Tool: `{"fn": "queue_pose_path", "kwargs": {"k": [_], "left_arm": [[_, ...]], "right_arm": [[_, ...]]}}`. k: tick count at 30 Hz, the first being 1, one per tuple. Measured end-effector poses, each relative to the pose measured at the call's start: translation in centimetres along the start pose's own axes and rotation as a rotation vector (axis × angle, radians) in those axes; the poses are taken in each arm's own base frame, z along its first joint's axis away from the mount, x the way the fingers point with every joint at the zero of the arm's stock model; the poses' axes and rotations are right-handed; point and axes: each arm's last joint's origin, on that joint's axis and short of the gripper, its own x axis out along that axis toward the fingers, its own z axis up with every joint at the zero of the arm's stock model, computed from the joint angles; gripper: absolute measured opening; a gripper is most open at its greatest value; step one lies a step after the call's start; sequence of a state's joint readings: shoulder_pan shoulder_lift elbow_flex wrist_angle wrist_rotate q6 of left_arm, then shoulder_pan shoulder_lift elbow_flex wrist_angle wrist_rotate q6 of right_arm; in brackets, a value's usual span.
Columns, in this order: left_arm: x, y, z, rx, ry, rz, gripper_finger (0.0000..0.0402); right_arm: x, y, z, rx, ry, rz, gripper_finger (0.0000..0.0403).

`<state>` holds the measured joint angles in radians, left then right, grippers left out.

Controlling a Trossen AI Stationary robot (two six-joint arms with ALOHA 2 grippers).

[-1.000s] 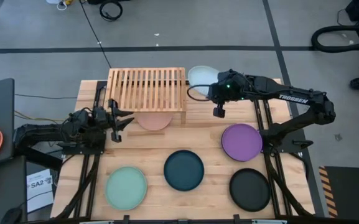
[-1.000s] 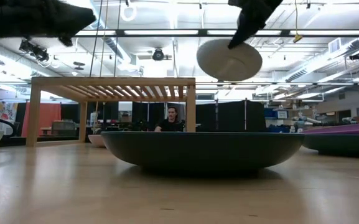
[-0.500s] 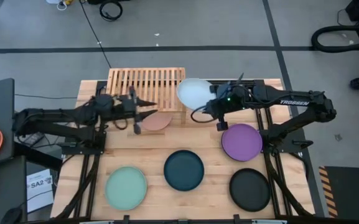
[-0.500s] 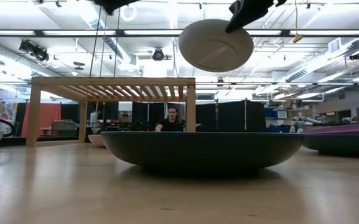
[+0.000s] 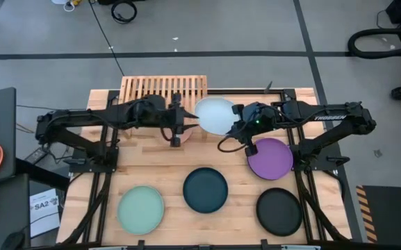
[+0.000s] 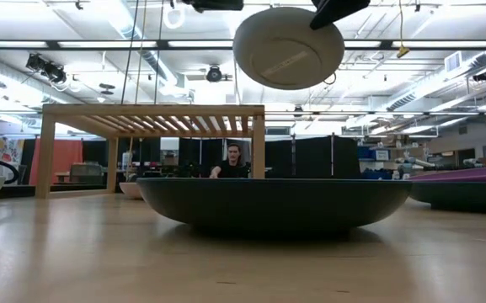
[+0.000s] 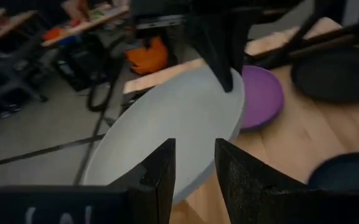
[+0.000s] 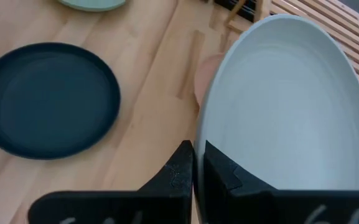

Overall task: Place and stack plates onto a shelf
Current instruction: Put the white plate on the shelf

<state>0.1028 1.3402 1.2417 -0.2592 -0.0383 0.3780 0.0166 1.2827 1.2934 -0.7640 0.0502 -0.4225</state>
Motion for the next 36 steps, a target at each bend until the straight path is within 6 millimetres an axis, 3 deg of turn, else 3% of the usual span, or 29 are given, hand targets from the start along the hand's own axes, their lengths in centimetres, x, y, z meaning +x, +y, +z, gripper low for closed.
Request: {"fn": "queue_pose_path", "kwargs": {"k": [6, 14, 36], "left_arm": [[1.2, -0.2, 0.3, 0.016, 0.004, -0.098, 0.0119], [1.2, -0.7, 0.2, -0.008, -0.013, -0.233, 0.0119], [0.9, -1.2, -0.4, -0.017, 0.033, -0.340, 0.0119]], "right_arm": [[-0.1, 1.0, 0.4, -0.028, -0.011, 0.027, 0.0019], [-0.2, 2.1, 0.9, -0.060, -0.028, 0.058, 0.0019], [-0.3, 3.0, 1.7, -0.145, -0.090, 0.058, 0.0019]]}}
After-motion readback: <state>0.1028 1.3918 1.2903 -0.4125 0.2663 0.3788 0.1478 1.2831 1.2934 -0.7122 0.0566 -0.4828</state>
